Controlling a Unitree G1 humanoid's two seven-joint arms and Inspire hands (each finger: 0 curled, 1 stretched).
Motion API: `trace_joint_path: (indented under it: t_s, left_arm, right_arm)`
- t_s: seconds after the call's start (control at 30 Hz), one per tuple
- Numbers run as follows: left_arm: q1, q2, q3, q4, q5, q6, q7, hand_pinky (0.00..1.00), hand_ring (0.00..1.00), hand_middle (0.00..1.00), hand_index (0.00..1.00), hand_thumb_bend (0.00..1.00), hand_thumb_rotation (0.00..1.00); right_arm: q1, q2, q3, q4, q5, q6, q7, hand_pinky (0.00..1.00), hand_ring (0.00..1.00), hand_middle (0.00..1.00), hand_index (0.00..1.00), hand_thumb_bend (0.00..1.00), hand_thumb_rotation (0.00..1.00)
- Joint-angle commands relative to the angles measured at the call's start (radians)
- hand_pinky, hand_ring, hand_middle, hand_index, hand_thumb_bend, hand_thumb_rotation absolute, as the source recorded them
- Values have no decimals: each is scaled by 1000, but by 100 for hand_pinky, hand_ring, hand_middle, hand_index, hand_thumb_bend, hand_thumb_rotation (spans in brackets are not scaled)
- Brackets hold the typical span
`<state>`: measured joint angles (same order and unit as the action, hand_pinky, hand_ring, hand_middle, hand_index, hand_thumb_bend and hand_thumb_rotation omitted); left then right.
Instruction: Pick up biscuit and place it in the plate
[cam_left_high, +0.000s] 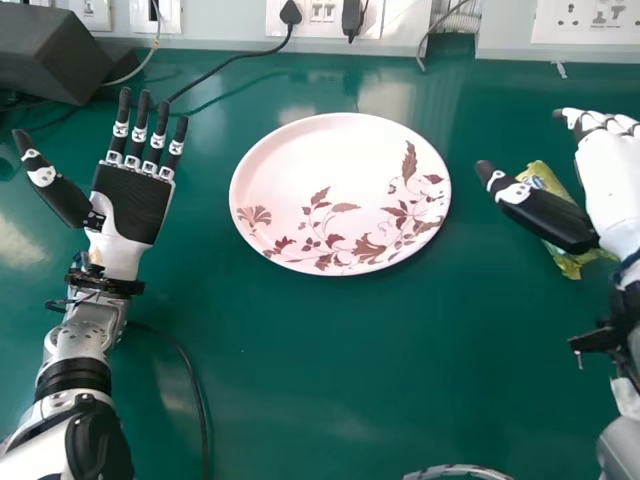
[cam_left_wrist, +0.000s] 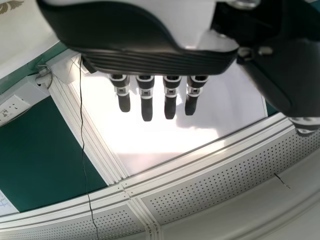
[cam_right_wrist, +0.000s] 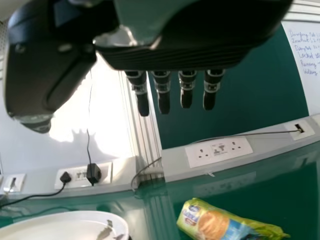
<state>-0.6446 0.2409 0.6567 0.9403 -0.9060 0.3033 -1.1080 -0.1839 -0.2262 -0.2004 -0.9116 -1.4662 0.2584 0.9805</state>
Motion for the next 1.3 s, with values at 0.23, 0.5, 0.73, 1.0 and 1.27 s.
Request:
trace_joint_path:
  t_s: [0.23,0.5,0.73,1.0,1.27]
  left_arm:
    - [84,-76,8,46,-1,13,-14,100,95,100,100,100,79]
    - [83,-83,8,51,-1,2,-33,100,95,100,100,100,80]
    - [95,-94,7,36,-2,1,-22,100,95,100,100,100,78]
    - [128,-121,0,-23,-8,5,-20,100,95,100,100,100,78]
    - [139,-131,0,-56,-15,19,-14,100,94,99,100,100,79]
  right_arm:
    - [-31,-27,-16,40,-20,-13,35,96,100,100,99,89,74]
    - [-42,-54,-24,89,-22,-17,37,99,100,100,98,89,74]
    - [-38,-76,-34,106,-12,-12,44,98,100,100,100,89,74]
    - [-16,-121,-62,96,25,-18,64,100,100,100,98,89,76]
    - [-16,-148,-66,133,46,-17,53,100,100,100,99,88,80]
